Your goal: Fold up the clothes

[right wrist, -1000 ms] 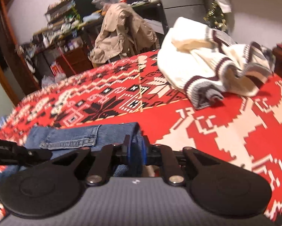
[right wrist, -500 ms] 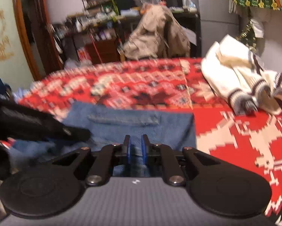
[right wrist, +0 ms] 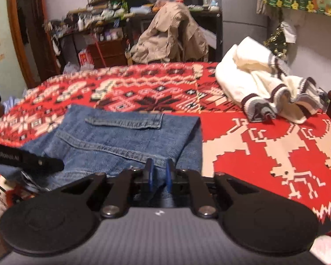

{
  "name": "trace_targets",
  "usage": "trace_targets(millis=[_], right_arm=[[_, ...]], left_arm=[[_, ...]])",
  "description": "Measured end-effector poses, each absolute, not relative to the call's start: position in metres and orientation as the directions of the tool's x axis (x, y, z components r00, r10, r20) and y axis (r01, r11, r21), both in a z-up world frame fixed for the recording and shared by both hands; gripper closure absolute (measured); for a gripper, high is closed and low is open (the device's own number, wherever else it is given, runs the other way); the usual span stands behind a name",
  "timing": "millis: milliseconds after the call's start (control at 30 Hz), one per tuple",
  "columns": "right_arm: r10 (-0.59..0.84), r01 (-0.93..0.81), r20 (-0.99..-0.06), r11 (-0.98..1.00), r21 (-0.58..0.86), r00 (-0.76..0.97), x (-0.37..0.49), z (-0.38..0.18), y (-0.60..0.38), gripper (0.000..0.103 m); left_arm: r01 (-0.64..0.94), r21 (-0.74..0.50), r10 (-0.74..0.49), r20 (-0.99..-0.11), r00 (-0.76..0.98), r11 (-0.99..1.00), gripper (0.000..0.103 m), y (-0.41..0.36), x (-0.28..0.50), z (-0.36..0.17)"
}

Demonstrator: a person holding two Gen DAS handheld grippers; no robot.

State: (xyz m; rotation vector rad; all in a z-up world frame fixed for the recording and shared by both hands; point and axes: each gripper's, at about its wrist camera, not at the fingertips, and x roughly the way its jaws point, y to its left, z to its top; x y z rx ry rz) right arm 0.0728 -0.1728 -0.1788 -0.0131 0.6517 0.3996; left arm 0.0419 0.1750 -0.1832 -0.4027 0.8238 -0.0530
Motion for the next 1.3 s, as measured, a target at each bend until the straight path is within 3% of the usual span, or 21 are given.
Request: trace_targets(millis=[100, 367, 833, 1067, 1167, 1233, 1300], right_arm=[[0.391, -0.377, -0.548, 0.915, 0.143, 0.740, 0.065, -0.169, -0.175, 0.086], [0.480, -0.502, -0.526, 0.858, 0.113, 0.702, 0.056, -0.171, -0.129, 0.086], [0.478, -0.517, -0.584, 0.849, 0.113, 0.657, 0.047, -0.179, -0.139, 0.082], [0.491, -0.543, -0.581, 0.834, 0.099, 0.649, 0.039, -0.150, -0.145, 0.057], [0.499, -0.554, -0.565, 0.828, 0.087, 0.657, 0.035, -0.133, -0.152, 0.036], [0.489, -0.556, -0.560, 0.829, 0.060, 0.669, 0.032, -0.123, -0.156, 0.013], [0.451, -0.546, -0.555, 0.838, -0.007, 0.699, 0.027, -0.115, -0.157, 0.002]], left_arm=[[-0.115, -0.391, -0.196, -0.669, 0.717, 0.913, 0.088, 0.175, 0.035, -0.180], [-0.140, -0.417, -0.200, -0.670, 0.715, 0.898, 0.087, 0.177, 0.036, -0.189], [-0.138, -0.471, -0.240, -0.654, 0.718, 0.871, 0.087, 0.185, 0.035, -0.195], [-0.146, -0.496, -0.250, -0.644, 0.723, 0.856, 0.087, 0.188, 0.034, -0.196], [-0.144, -0.492, -0.247, -0.643, 0.725, 0.859, 0.086, 0.187, 0.034, -0.196], [-0.140, -0.488, -0.247, -0.642, 0.726, 0.861, 0.085, 0.186, 0.034, -0.196], [-0.134, -0.485, -0.247, -0.641, 0.727, 0.864, 0.082, 0.184, 0.034, -0.195]])
